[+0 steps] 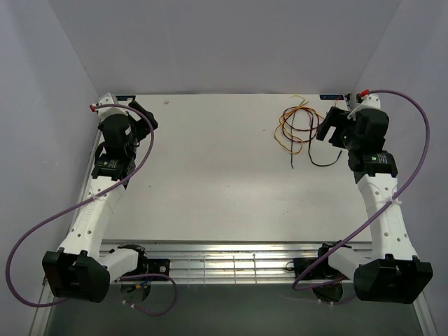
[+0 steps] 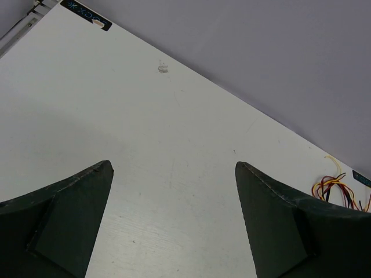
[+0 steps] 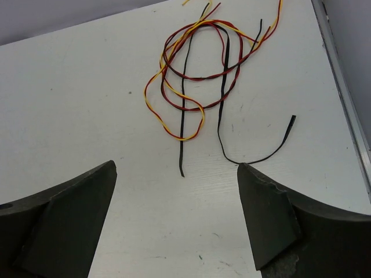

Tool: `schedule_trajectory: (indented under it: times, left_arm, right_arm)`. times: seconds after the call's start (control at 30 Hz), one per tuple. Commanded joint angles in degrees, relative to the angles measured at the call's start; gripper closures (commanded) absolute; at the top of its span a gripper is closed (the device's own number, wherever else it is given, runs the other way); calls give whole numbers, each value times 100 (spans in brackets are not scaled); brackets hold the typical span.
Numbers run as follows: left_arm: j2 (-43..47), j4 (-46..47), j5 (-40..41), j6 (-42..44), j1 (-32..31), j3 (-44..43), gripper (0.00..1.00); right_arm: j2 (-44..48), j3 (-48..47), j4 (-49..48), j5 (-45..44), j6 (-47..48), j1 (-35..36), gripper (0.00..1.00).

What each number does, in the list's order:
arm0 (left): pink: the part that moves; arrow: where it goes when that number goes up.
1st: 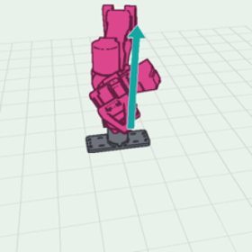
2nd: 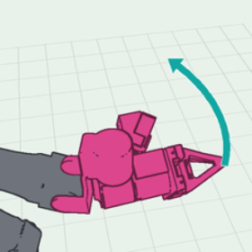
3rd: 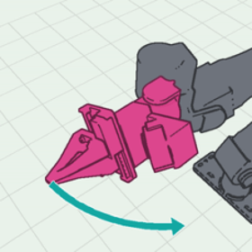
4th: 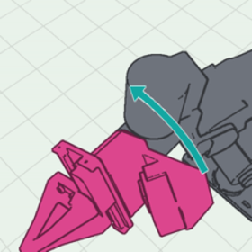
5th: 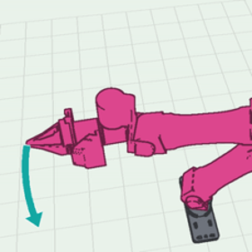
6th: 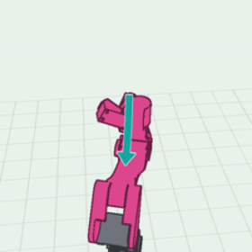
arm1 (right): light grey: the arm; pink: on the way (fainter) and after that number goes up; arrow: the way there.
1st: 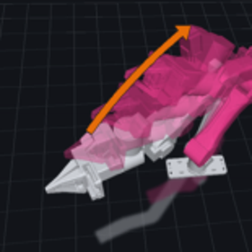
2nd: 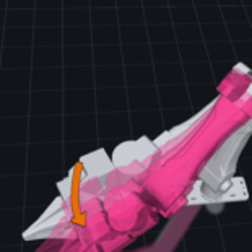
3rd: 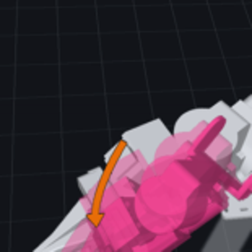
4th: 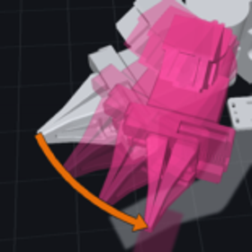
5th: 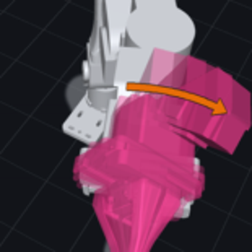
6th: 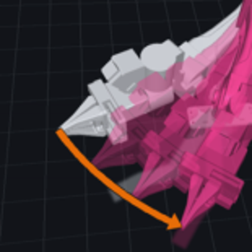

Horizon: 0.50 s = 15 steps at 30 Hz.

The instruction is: Untangle the cables

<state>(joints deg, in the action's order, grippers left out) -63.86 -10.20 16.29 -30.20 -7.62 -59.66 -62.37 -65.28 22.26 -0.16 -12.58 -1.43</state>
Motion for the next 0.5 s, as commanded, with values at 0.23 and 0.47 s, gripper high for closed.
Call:
schedule_trajectory:
  times: [0.23, 0.47]
  left_arm:
    - [-65, 97, 40, 128, -3, -221, 2]
    - [-373, 123, -65, 119, -3, -327, 2]
  right_arm:
    - [-537, -300, -144, -177, 546, -6, 10]
    - [-2120, -1187, 33, -615, 748, -6, 10]
